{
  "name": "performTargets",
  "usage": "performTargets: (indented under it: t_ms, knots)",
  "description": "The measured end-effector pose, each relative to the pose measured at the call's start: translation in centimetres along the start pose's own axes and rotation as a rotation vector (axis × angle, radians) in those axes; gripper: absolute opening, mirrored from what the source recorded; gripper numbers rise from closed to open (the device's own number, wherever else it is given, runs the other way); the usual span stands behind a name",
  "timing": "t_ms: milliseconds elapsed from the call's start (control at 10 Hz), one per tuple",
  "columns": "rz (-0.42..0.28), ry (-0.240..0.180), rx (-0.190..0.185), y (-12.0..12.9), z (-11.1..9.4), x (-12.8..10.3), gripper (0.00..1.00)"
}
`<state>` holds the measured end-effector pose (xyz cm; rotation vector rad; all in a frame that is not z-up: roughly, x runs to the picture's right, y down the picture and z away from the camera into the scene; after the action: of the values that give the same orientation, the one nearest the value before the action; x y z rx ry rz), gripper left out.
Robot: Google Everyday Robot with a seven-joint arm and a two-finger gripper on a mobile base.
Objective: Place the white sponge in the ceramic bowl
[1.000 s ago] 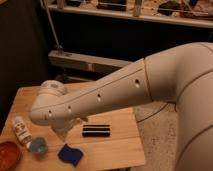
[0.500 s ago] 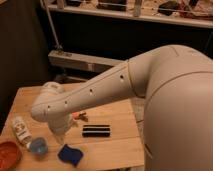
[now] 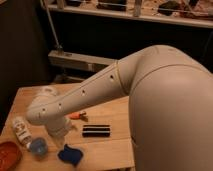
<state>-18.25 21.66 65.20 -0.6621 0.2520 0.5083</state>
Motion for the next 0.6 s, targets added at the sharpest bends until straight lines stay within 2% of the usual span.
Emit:
performTargets:
  t_ms: [400,600]
  knots:
    - [-0.001,-0.005,0.005,-0.2,0.0,-0.2,0.65]
    - [-0.06,-0.026,0.001,1.5,1.8,-1.3,0.65]
